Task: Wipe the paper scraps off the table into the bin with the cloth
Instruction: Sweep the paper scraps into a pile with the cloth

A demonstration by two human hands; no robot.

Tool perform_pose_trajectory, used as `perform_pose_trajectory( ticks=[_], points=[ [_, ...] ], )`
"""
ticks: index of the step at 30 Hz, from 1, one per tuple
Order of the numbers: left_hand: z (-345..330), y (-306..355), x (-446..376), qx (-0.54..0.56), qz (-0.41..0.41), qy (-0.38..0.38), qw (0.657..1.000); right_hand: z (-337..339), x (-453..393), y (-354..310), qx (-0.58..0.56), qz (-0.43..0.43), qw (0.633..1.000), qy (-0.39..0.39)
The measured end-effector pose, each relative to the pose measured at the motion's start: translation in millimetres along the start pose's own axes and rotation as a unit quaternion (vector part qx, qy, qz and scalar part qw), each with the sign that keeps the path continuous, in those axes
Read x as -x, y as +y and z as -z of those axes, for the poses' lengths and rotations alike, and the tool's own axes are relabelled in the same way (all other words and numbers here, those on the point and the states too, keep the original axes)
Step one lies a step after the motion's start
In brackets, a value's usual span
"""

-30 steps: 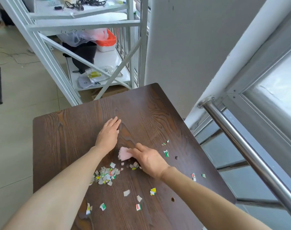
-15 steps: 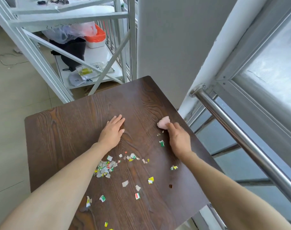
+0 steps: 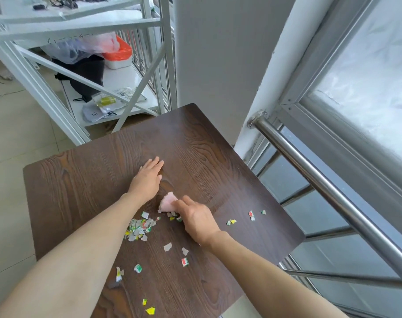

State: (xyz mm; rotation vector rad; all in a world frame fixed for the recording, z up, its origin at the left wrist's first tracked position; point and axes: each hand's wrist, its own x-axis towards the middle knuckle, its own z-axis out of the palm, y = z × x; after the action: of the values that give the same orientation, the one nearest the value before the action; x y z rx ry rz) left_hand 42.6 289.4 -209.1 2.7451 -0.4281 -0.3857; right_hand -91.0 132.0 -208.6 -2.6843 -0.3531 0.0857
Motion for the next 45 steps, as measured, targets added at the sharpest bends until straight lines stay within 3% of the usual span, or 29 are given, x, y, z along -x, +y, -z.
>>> perform_pose_trajectory(
  ticks=[6,12,16,20,23,29,32,37,40,45],
  points=[
    [2,15,5,0.004,-0.026,0.011,1.0,58,3,44,-0.003,-0.019,0.998,0.063],
    [-7,31,9,0.014,-0.092,0.002,0.996,68,19,110,0.129,-0.153,0.979,0.031],
    [-11,34,9,0.015,-0.088,-0.001,0.996,38,26,80,0.056,-0.156,0.986,0.036],
    [-9,36,9,0.012,-0.081,-0.018,0.997,15,30,30,-0.009,-0.097,0.995,0.023],
    [-4,37,14,-0.001,-0.081,-0.034,0.996,16,27,21,-0.046,-0.092,0.993,0.055],
    [3,33,27,-0.002,-0.058,-0.024,0.998,69,45,57,-0.033,-0.125,0.979,0.155],
    [5,32,29,-0.013,-0.058,-0.024,0.998,102,74,84,0.051,-0.126,0.976,0.17],
    [8,32,32,-0.013,-0.039,0.002,0.999,109,123,123,0.188,-0.222,0.948,0.131],
    [7,28,36,-0.019,-0.022,0.011,1.0,81,129,121,0.159,-0.278,0.942,0.103],
    [4,7,45,-0.042,0.006,0.045,0.998,49,109,86,0.059,-0.343,0.921,0.172]
  ],
)
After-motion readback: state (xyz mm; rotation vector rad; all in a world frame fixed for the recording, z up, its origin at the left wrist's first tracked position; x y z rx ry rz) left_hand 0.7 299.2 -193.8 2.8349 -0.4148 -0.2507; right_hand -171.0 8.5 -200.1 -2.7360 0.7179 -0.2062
